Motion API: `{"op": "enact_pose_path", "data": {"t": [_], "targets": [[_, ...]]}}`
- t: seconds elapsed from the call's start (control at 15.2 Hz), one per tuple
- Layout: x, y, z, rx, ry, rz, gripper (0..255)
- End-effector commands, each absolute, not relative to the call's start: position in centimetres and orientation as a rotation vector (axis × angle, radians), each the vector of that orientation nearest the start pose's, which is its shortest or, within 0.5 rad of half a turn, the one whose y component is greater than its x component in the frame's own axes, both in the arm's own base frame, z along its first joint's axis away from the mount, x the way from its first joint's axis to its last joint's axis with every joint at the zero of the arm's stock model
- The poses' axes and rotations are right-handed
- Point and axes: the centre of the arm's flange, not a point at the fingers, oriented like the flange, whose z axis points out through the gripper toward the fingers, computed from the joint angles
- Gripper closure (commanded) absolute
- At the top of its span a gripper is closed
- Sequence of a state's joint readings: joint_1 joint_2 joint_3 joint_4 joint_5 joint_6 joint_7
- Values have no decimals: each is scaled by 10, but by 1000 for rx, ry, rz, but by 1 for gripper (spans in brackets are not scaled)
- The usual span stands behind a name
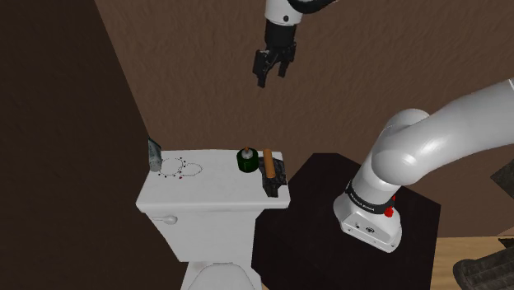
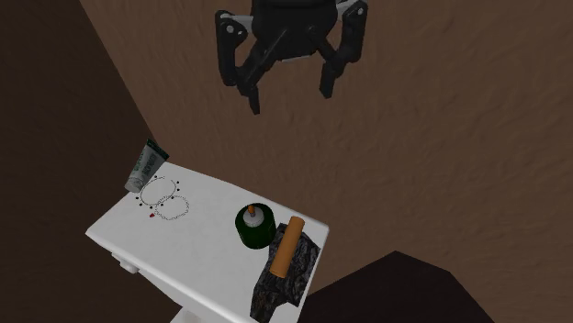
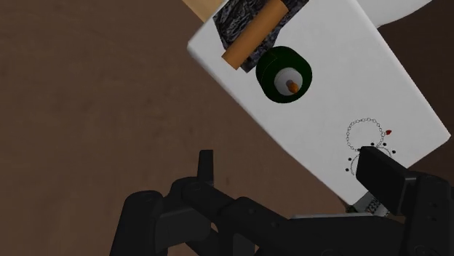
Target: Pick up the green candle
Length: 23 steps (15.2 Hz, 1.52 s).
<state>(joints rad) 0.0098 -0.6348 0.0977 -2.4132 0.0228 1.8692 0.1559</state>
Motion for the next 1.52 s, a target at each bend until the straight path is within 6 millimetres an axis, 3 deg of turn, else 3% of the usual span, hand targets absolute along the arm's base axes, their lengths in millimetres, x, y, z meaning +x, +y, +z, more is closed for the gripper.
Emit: {"op": "enact_pose_path", "data": {"t": [0.0,1.06,1.45], "targets": [[377,53,512,-3165,113,-105,0],[432,118,312,-3183,132,164,0],[432,118,282,-3183,132,167,0]]}}
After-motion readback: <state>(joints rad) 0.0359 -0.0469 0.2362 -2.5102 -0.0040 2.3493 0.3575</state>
